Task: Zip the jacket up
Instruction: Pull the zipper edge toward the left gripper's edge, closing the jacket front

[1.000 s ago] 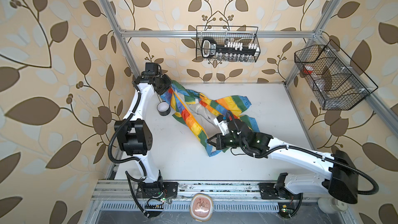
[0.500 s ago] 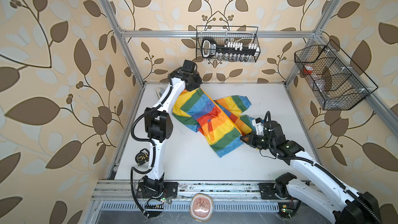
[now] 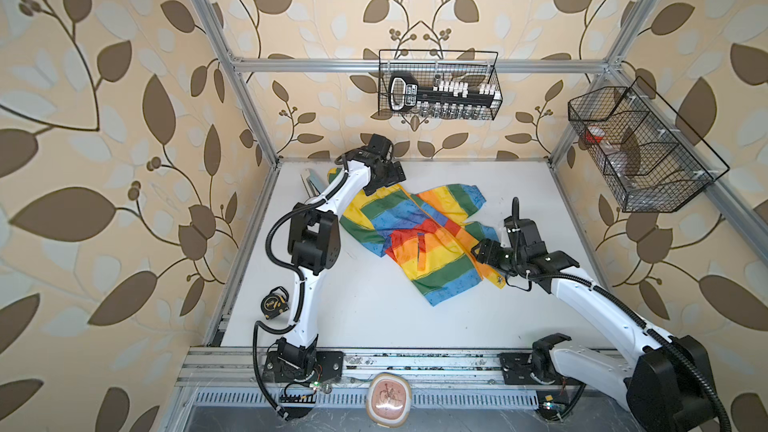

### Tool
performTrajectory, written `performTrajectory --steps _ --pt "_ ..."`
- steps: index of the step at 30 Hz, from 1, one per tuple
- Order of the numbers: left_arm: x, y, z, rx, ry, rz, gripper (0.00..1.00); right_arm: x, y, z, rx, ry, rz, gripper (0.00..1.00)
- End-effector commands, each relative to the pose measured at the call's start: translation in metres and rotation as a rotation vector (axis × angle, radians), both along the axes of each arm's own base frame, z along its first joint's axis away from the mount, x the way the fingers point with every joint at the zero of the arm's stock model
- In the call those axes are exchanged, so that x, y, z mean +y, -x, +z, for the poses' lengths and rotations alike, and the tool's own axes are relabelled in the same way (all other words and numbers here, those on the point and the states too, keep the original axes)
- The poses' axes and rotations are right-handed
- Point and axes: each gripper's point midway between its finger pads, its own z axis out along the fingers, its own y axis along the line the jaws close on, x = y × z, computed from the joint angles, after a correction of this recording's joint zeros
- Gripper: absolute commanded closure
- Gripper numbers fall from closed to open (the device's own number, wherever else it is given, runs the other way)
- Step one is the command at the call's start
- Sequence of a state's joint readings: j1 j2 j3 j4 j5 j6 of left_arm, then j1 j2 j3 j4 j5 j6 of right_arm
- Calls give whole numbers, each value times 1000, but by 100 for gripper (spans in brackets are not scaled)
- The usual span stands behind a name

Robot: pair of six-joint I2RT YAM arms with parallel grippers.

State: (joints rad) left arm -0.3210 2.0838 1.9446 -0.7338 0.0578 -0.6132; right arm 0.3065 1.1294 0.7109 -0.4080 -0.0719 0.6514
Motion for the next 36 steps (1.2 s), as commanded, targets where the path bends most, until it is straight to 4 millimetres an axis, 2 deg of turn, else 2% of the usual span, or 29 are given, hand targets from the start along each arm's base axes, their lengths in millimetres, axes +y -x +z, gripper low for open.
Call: performTrajectory --steps 1,3,5,7,9,14,18,21,24,31,36 --pt "29 18 41 -121 -8 50 1 -3 -29 5 -61 95 -10 15" --pt "30 25 22 -96 18 47 4 7 -47 -7 -38 94 5 20" --pt "28 26 1 -44 41 40 11 16 -63 -20 -9 106 21 27" --pt "27 23 -17 10 44 36 22 25 -78 -29 5 107 37 44" --pt "27 15 -28 22 47 42 33 29 -87 -37 21 113 39 53" --pt "41 3 -46 48 15 77 43 30 -94 -42 14 129 33 53" --pt "51 -1 -68 80 13 99 49 31 -93 -61 60 143 43 54" --pt "51 -3 -82 106 23 100 53 36 -85 -76 99 137 60 69" --pt "48 -9 -94 124 28 91 56 47 -68 -86 112 123 81 79" --pt "33 -33 -109 139 50 48 61 80 -24 -99 131 90 149 83" --pt "-1 -55 -115 128 48 -50 62 114 4 -99 134 42 207 84"
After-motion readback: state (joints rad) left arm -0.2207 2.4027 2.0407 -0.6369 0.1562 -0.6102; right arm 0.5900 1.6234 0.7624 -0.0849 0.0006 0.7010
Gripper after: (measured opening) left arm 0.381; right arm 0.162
